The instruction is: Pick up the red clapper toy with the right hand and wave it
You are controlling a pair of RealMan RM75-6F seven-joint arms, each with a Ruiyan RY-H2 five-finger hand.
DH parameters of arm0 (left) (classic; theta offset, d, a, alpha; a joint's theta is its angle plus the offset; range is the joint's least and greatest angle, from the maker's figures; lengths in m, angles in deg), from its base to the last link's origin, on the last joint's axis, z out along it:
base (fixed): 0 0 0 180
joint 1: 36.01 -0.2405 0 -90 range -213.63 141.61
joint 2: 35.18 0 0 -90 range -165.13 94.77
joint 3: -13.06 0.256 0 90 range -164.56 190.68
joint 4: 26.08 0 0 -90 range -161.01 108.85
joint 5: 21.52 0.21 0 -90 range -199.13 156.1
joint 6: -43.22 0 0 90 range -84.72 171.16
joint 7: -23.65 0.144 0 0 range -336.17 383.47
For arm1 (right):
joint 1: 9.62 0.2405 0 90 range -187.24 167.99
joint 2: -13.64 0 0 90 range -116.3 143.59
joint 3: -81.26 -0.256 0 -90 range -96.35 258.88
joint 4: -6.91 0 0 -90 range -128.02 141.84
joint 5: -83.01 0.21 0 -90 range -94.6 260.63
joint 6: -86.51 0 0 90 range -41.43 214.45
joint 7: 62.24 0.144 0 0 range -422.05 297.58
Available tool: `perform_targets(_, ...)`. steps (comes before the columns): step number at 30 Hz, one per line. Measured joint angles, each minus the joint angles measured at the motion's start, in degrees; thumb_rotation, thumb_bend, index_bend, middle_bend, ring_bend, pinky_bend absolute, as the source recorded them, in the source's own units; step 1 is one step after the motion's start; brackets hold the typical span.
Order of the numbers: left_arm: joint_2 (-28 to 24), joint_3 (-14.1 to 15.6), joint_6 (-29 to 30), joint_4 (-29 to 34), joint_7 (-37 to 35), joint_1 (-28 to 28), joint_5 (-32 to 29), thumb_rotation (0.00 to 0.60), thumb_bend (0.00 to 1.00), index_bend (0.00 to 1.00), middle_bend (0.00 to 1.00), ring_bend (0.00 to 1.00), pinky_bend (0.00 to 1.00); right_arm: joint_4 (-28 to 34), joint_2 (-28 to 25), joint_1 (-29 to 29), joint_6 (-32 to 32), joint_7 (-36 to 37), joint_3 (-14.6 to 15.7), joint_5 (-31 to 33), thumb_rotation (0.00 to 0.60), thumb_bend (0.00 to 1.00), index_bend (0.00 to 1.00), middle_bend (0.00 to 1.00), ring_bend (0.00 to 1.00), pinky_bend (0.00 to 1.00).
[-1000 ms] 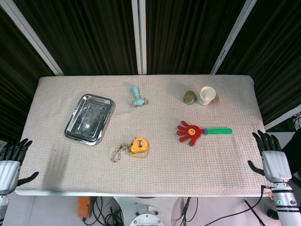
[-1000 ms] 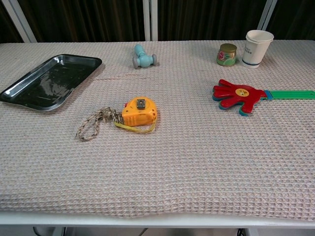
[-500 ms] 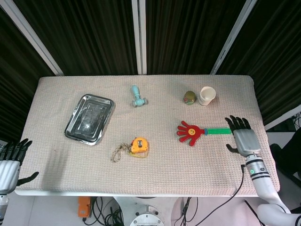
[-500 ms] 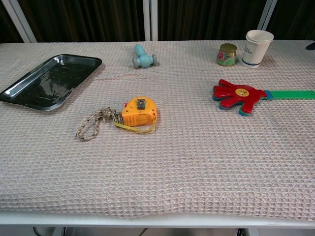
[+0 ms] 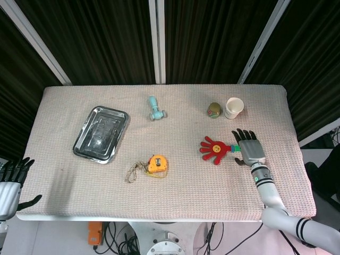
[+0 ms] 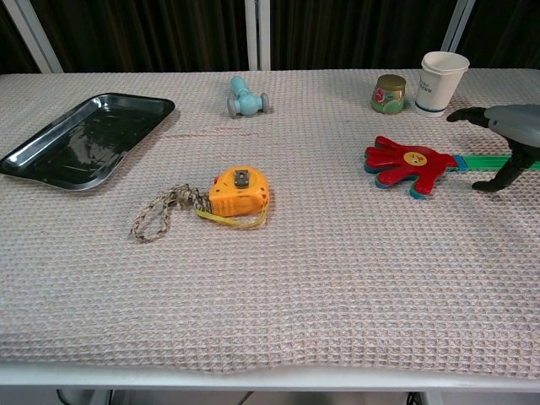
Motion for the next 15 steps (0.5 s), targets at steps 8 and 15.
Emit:
perform_targets(8,0.0,0.0,0.0,0.0,0.0,-0.1,0.0,0.6,0.11,0.09,0.04,0.0,0.0,-2.3,2.2,2.0,-0.6,1.4,-0.1,1.0,0.6,0.18,0.12,0.0,0.0,0.0)
perform_targets(15,-0.1,0.0,0.2,-0.4,-0.6,-0.3,-0.2,0.6,0.11,0.09,0.04,0.0,0.0,-3.7,3.7,3.5,-0.8,1.5,0.0,2.1,0.6,0.19,0.26,0.0,0.0,0.0)
